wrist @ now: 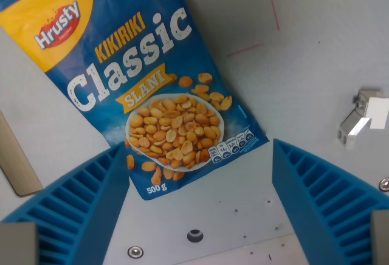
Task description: Move in gripper positive y
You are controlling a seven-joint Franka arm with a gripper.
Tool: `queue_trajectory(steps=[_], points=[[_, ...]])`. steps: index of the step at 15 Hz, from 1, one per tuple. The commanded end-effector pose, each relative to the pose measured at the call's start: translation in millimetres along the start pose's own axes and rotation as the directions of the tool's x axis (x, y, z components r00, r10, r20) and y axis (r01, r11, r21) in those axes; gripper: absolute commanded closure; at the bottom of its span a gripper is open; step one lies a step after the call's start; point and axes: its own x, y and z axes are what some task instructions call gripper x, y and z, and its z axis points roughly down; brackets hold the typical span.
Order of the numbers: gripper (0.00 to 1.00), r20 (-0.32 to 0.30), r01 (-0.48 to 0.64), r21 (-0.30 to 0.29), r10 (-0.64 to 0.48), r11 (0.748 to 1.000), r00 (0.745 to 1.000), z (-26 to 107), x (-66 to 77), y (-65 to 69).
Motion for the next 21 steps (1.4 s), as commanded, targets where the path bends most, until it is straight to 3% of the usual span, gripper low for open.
queue_trajectory(steps=[1, 21], points=[[0.00, -0.003, 0.000, 0.001, 0.000, 1.000, 1.000, -1.3, 0.1, 5.1], [0.00, -0.003, 0.000, 0.001, 0.000, 1.000, 1.000, -1.2, 0.1, 105.1]])
